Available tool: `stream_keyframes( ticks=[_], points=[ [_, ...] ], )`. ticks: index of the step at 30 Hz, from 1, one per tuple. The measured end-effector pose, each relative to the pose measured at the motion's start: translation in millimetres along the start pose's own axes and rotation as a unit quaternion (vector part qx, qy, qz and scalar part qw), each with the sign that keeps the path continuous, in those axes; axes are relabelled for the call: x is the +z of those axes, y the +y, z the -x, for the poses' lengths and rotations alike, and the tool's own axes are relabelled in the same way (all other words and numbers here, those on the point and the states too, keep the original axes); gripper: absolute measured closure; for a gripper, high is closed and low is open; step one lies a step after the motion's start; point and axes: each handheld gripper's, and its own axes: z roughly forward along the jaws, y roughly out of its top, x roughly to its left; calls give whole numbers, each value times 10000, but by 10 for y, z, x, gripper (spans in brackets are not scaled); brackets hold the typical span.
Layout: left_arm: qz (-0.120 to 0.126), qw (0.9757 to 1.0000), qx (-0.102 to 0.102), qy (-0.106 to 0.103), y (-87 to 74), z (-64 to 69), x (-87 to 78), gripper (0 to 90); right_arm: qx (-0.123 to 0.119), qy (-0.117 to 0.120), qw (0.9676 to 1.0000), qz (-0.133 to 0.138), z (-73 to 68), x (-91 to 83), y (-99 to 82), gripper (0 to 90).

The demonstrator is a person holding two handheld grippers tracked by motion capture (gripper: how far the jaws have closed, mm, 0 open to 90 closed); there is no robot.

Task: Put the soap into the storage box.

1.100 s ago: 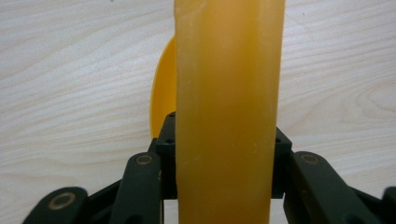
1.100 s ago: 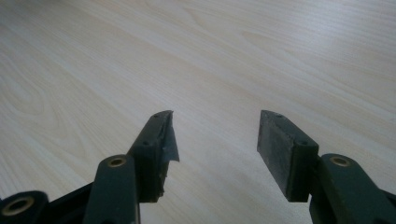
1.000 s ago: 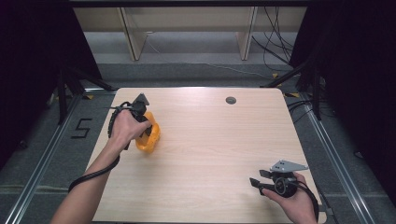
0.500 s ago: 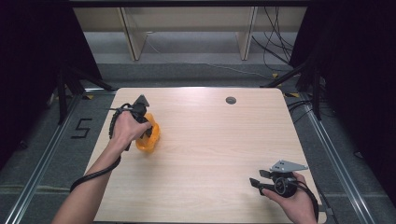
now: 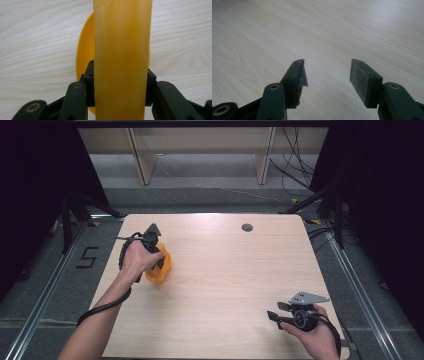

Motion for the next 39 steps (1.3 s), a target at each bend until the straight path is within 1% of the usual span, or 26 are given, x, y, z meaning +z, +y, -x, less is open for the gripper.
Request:
stream_keyframes(
  ticks=[1, 2, 4, 5, 6, 7, 15, 16, 18, 19, 20, 21, 22, 23, 24, 26, 30, 31, 32, 34, 35, 36, 39],
  points=[
    [10, 9997, -250, -25, -11, 37, 17, 604, 0, 0, 10000, 0, 0, 0, 0, 461],
    [-35, 9998, -196, -37, -11, 31, 27, 604, 8, -1, 10000, -5, -1, -1, 0, 461],
    [-17, 9998, -189, -39, -16, 33, 50, 604, -9, -19, 10000, 5, 3, -2, 0, 461],
    [-4, 10000, -39, -20, -11, 12, 57, 604, 55, -25, 10000, -38, -4, -6, -1, 460],
    [-13, 10000, 7, -30, -9, 4, 63, 603, 47, 34, 10000, -30, -3, 2, -3, 460],
    [-44, 10000, 13, -20, -9, 5, 65, 604, 100, 63, 9999, -77, -10, 0, -2, 460],
    [-7, 10000, 40, -43, -13, 4, 71, 601, 70, 62, 9999, -57, -7, 3, -1, 459],
    [8, 10000, 24, -39, -14, 5, 71, 601, 67, 13, 10000, -69, -9, -4, -1, 459],
    [65, 10000, 23, -35, -16, 10, 70, 594, 35, 11, 10000, -71, -6, -1, -3, 459],
    [61, 9999, -95, -67, -23, 29, 59, 589, 32, 10, 10000, -74, -6, 0, -3, 459],
    [77, 10000, 1, -45, -19, 21, 52, 580, 31, 11, 10000, -73, -6, 0, -3, 458],
    [89, 9999, -68, -52, -25, 38, 50, 569, 34, 12, 10000, -73, -6, 0, -3, 458],
    [57, 9999, 91, -31, -19, 21, 38, 557, 32, 13, 10000, -73, -6, -1, -3, 458],
    [84, 9999, 141, -26, -18, 13, 38, 544, 36, 10, 10000, -72, -7, -2, -3, 458],
    [107, 9999, 122, 12, -26, 17, 40, 535, 63, 23, 10000, -71, -9, -5, -1, 458],
    [154, 9997, 201, 50, -36, 9, 43, 510, 47, 48, 10000, -63, -6, -1, -2, 458],
    [296, 9993, 223, 24, -51, -8, 19, 443, 40, 16, 10000, -80, -6, 0, -3, 457],
    [336, 9993, 179, 15, -54, 0, 7, 426, 44, 60, 9999, -88, -5, 6, -5, 457],
    [378, 9991, 215, 0, -55, -5, -5, 409, 59, 50, 9999, -89, -7, 7, -7, 456],
    [474, 9985, 282, 34, -67, -1, -21, 366, 64, 46, 9999, -100, -8, 7, -7, 456],
    [485, 9984, 296, 41, -71, 0, -32, 356, 58, 40, 9999, -103, -8, 7, -7, 455],
    [549, 9978, 357, 73, -83, -2, -38, 344, 70, 48, 9999, -100, -9, 6, -7, 455],
    [648, 9972, 376, 37, -103, 8, -101, 322, 67, 49, 9999, -104, -9, 7, -8, 454]
  ],
)
